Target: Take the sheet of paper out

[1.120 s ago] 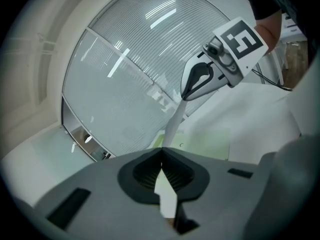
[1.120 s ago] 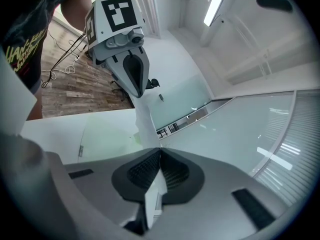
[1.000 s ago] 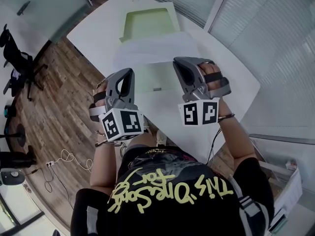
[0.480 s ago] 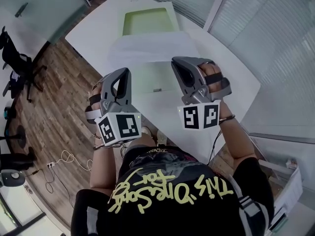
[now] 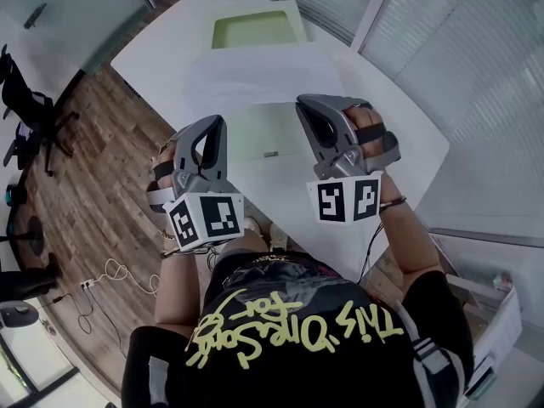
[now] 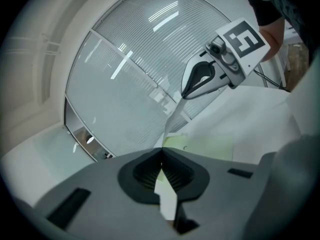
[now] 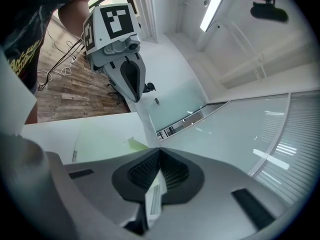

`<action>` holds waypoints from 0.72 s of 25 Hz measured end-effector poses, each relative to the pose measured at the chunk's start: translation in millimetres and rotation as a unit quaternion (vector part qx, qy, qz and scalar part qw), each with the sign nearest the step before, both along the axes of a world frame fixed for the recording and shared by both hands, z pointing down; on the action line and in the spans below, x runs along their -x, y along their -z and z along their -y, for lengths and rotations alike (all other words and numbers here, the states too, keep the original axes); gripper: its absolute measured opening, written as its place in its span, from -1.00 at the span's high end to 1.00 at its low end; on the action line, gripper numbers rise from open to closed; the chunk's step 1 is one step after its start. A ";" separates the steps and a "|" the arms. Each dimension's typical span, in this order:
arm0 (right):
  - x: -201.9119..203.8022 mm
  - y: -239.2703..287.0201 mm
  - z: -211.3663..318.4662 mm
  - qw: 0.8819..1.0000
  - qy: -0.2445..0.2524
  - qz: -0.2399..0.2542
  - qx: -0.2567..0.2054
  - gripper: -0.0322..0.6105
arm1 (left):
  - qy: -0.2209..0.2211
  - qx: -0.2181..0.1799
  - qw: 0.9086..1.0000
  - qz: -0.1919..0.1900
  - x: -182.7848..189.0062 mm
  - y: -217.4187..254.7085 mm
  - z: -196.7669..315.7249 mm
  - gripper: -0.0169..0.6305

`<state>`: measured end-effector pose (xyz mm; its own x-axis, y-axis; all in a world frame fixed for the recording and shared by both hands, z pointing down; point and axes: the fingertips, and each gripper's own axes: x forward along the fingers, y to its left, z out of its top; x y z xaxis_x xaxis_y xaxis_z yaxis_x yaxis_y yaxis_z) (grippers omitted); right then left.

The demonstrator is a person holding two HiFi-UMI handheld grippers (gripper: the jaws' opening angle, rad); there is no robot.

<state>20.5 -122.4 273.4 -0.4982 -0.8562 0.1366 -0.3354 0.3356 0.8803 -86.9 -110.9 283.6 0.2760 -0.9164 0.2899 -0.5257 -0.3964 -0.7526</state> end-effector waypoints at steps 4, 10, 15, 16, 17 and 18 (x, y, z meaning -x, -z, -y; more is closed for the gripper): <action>-1.5 -1.7 0.3 1.000 0.000 -0.006 0.000 0.88 | -0.001 0.001 1.000 0.000 -1.1 0.5 0.5 0.92; -1.1 -1.4 -0.7 1.000 0.001 -0.003 -0.002 0.88 | -0.002 0.000 1.000 -0.001 -1.0 0.8 0.2 0.92; -1.1 -3.5 -0.6 1.000 0.001 -0.010 -0.005 0.88 | -0.003 0.004 1.000 -0.003 -0.9 -1.5 -0.3 0.92; -0.7 -3.8 -0.8 1.000 0.001 -0.011 -0.005 0.88 | -0.003 0.004 1.000 -0.002 -0.6 -2.3 -0.6 0.92; -0.2 -3.9 -1.0 1.000 0.002 -0.011 -0.005 0.88 | -0.003 0.004 1.000 0.001 -0.3 -2.6 -0.8 0.92; 0.0 -3.7 -1.3 1.000 0.002 -0.011 -0.004 0.88 | -0.003 0.003 1.000 0.003 -0.2 -2.5 -0.9 0.92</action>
